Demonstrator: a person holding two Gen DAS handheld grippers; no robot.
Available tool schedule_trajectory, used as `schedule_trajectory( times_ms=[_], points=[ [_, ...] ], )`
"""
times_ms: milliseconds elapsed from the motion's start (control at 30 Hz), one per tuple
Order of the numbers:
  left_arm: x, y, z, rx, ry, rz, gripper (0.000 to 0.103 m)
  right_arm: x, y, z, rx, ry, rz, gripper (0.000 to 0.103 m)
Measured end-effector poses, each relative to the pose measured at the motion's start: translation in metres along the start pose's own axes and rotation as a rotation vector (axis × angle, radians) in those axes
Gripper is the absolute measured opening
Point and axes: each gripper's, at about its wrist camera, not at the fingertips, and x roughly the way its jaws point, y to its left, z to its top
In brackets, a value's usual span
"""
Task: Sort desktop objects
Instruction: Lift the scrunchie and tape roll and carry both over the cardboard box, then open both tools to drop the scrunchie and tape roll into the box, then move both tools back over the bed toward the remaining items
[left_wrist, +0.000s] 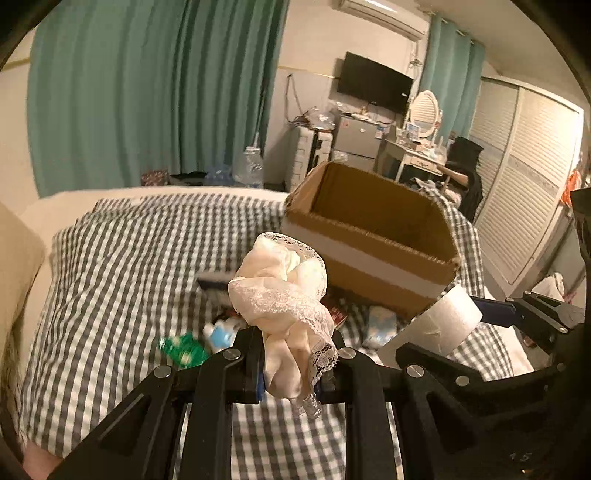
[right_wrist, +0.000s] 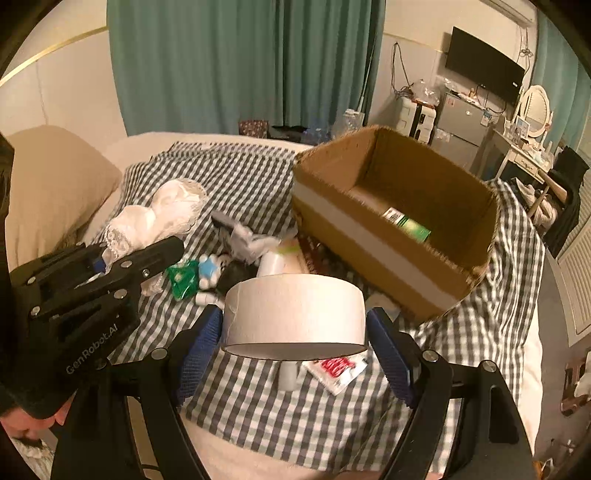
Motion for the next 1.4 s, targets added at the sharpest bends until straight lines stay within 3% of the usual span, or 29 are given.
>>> schedule_trajectory(
  times_ms=[633,933,967,1033,1100,1167,1400],
  points=[
    [0.074,-0.079,0.108,0.130,-0.053,-0.116,0.018,0.006,-0.123,0.060,0.119,-0.118,-0.075,0.080],
    [0.137,-0.114,0.133,0.145,-0.041,-0.133,0.018,0.058,-0.179,0.077,0.232,-0.061,-0.077,0.080],
    [0.146,-0.115,0.134,0.146,-0.034,-0.124,0.023,0.062,-0.183,0.077,0.240,-0.059,-0.081,0.080],
    [0.157,-0.112,0.133,0.145,-0.016,-0.088,0.044,0.069,-0.188,0.075,0.255,-0.058,-0.103,0.085],
    [0.164,-0.110,0.135,0.128,-0.009,-0.038,0.078,0.069,-0.192,0.071,0.268,-0.053,-0.130,0.091],
    [0.159,-0.101,0.133,0.089,-0.024,-0.032,0.087,0.063,-0.196,0.066,0.282,-0.057,-0.122,0.091],
    [0.111,-0.082,0.127,0.077,-0.029,-0.013,0.088,0.022,-0.185,0.054,0.293,-0.095,-0.113,0.092]
  ],
)
